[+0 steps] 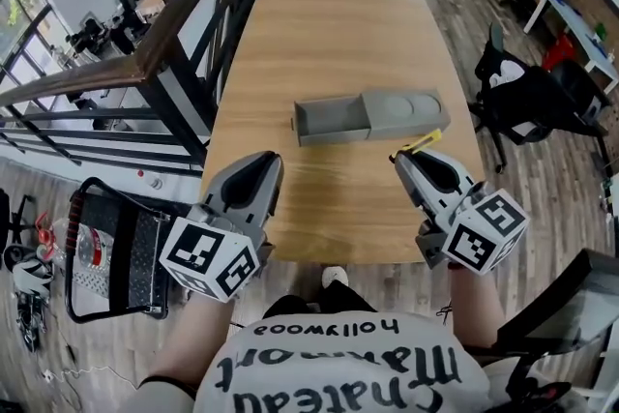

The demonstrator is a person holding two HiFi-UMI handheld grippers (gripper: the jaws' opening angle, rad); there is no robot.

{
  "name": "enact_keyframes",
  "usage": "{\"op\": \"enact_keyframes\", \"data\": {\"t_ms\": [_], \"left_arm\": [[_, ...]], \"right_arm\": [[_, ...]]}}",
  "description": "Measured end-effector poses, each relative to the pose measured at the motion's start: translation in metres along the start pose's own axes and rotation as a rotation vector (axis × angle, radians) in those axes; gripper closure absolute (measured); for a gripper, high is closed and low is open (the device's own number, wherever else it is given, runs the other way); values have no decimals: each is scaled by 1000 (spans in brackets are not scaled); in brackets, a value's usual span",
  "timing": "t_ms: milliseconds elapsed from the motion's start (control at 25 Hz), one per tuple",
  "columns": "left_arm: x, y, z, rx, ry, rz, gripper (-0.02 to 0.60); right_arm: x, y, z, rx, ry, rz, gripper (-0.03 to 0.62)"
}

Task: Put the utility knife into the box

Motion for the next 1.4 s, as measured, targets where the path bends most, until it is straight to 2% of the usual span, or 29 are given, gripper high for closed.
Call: {"op": "enact_keyframes", "data": {"t_ms": [560, 720, 1040, 1400], "left_arm": [[17, -9, 105, 20, 74, -45, 552], [21, -10, 123, 20, 95, -34, 552], [47, -21, 135, 56, 126, -75, 552], [64, -20, 149, 93, 88, -64, 552]], "right_arm": [[-106, 21, 51, 60, 66, 15, 540], [-126, 23, 70, 73, 88, 17, 540], [-139, 18, 103, 103, 112, 38, 540], [-145, 12, 119, 108, 94, 75, 540]]}}
Point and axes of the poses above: the fingertips, and each gripper's own axes: z forward along the fingers, x to its left, y out of its top, the point moved 10 cm from there along -z, backward along the fingers, and after that the axes turned 4 degrees about z, right-handed, at the moved point
